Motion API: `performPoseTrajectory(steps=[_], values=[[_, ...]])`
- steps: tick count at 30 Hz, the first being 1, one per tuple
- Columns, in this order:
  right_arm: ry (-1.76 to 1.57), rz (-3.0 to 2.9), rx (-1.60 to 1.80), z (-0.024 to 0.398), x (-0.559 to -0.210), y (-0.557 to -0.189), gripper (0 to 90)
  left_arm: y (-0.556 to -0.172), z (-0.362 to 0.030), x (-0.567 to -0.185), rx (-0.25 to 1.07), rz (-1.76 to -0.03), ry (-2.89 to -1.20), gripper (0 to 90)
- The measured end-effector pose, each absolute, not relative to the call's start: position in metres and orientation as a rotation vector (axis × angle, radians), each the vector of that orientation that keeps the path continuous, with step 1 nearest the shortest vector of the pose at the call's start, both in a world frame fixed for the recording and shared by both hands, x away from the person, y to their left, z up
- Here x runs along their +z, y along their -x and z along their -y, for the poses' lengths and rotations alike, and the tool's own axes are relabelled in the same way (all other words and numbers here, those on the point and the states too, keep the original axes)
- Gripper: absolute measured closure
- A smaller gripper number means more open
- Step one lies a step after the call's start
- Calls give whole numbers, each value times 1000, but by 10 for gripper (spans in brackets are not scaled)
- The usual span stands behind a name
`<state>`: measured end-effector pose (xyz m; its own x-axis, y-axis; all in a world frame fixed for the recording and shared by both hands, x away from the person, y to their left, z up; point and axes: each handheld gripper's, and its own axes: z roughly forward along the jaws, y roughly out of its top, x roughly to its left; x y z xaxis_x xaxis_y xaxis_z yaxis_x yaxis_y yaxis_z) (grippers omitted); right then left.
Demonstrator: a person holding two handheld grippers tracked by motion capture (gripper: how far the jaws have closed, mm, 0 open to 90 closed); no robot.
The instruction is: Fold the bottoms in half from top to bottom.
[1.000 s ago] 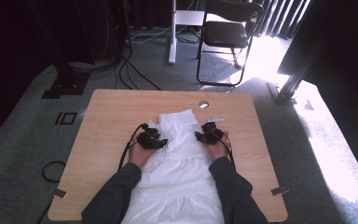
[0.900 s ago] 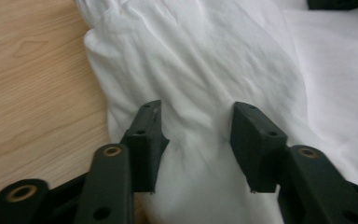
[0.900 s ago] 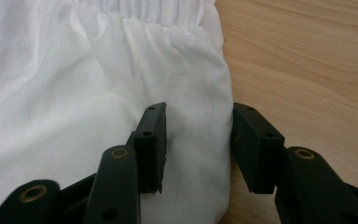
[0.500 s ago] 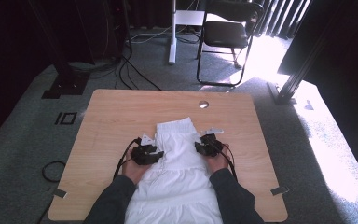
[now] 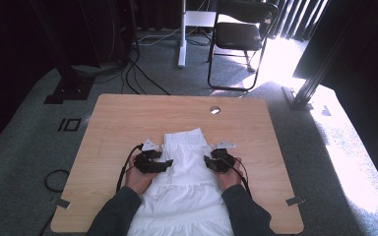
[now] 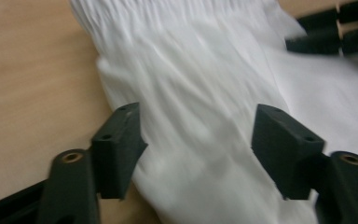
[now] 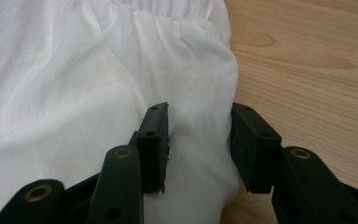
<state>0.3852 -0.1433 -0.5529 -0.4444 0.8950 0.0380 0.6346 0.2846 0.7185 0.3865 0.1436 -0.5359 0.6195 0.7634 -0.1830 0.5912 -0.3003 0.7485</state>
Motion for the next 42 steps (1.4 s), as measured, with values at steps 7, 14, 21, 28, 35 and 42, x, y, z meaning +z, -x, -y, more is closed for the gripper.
performPoseTrajectory(steps=[7,14,21,28,35,42], values=[[-1377,-2186,962,144,-553,-385,580,-416,-134,-542,244,-1110,-2017,223],[-1375,-2187,963,144,-553,-385,579,-423,-127,-550,272,-1113,-2054,210],[-1424,-2286,1049,152,-549,-392,489,-431,-135,-547,227,-1110,-2073,612],[-1373,-2297,1122,164,-532,-409,367,-434,-138,-549,179,-1102,-2057,744],[-1244,-2411,1025,139,-533,-453,243,-437,-138,-549,156,-1095,-2059,779],[-1234,-2414,977,128,-547,-468,322,-436,-138,-548,164,-1075,-2079,767]])
